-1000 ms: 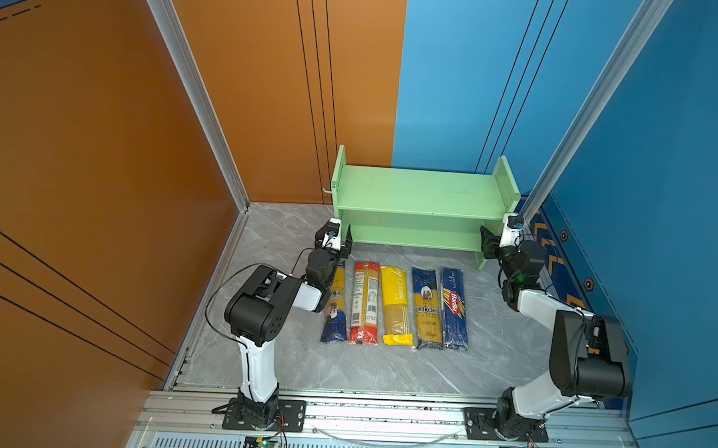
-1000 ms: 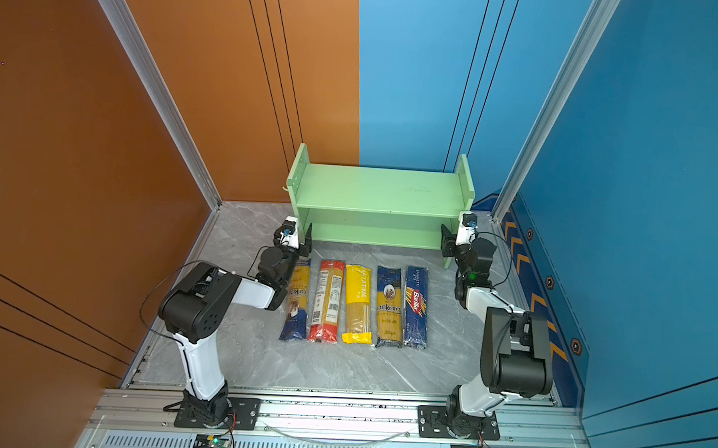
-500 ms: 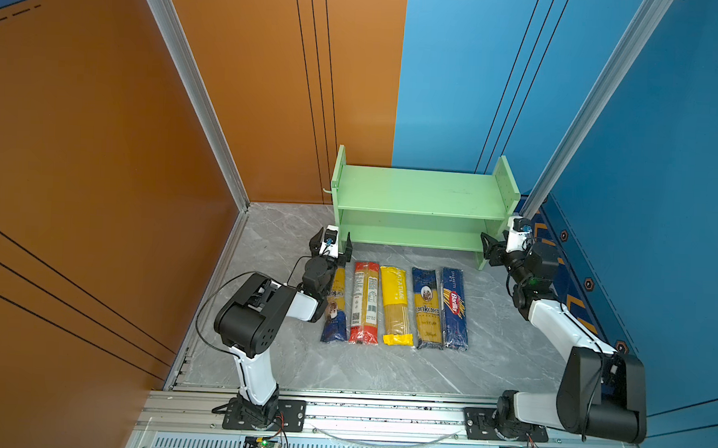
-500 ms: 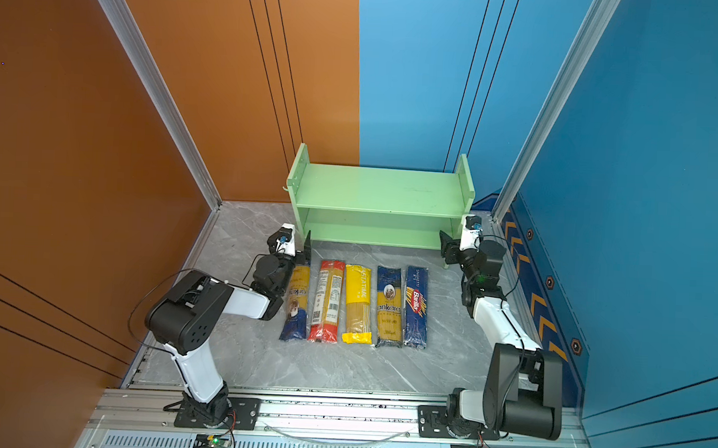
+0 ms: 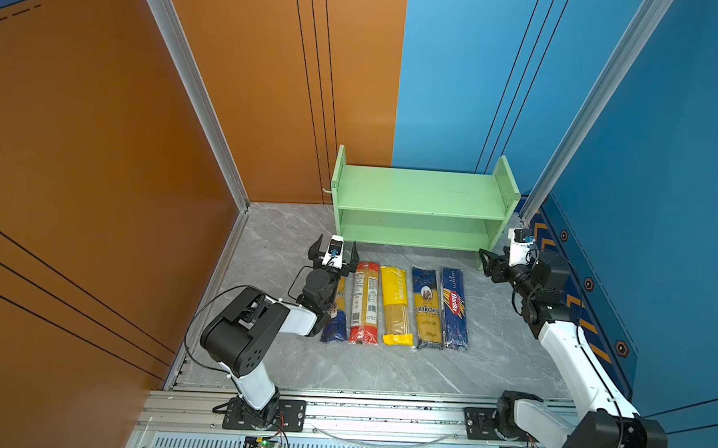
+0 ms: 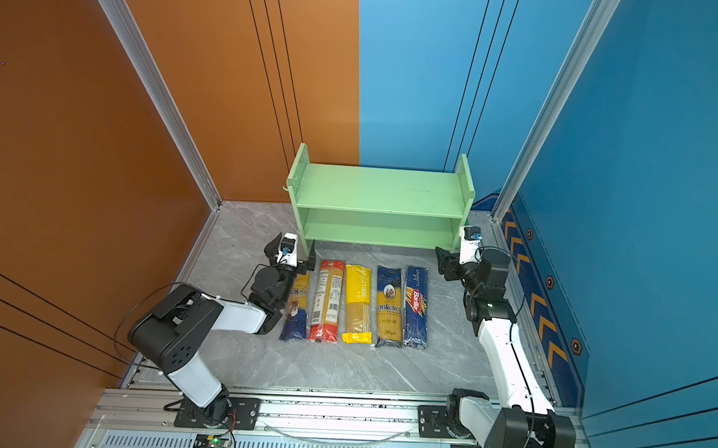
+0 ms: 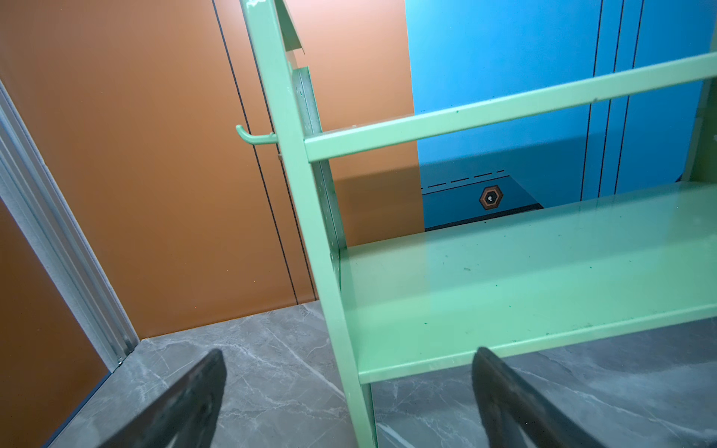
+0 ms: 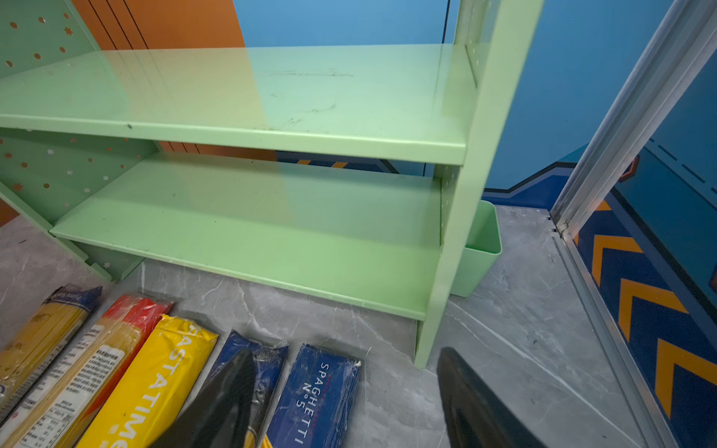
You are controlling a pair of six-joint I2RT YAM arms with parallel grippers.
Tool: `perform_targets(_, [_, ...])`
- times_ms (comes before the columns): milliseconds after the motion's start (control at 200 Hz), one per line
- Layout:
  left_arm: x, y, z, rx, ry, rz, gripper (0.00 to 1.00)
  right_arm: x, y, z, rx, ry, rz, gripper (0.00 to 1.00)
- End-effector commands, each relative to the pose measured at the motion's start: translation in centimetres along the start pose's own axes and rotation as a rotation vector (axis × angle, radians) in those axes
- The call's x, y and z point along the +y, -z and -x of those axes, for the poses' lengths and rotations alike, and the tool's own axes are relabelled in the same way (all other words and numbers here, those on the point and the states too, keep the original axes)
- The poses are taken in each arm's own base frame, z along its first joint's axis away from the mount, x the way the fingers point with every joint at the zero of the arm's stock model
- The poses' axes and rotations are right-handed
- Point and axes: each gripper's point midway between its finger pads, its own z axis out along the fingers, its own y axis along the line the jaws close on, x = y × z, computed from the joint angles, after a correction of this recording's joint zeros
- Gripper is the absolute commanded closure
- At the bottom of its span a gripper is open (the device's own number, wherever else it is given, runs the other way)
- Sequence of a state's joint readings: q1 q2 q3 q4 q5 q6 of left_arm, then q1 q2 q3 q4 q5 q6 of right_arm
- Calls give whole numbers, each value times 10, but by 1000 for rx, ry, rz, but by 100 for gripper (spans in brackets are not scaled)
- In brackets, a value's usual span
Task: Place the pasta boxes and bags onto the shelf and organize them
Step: 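Withdraw both grippers from the shelf and lower them toward the pasta packages, then lower left gripper over yellow-blue Ankara bag while right gripper lowers over blue Ankara bag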
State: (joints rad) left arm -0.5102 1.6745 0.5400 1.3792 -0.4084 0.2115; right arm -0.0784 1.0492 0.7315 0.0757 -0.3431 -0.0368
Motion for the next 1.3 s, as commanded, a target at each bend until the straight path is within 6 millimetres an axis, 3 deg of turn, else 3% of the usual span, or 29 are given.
perform_targets(0, [6, 10, 10, -10, -5, 37, 0, 7, 10, -22, 99, -35, -20, 27])
perform_targets(185, [5, 26, 6, 45, 24, 68, 2, 23, 17, -32, 183, -66, -54, 25])
perform_targets(456, [0, 55, -7, 184, 10, 84, 2, 76, 18, -46, 305, -44, 89, 23])
perform_targets(821, [5, 86, -24, 420, 50, -4, 2, 122, 11, -83, 489, -87, 193, 23])
perform_targets(1051, [13, 105, -41, 574, 143, -33, 2, 157, 5, -98, 451, -75, 231, 22])
perform_targets(1297, [9, 118, -59, 723, 265, -65, 2, 170, -1, -102, 454, -54, 241, 21])
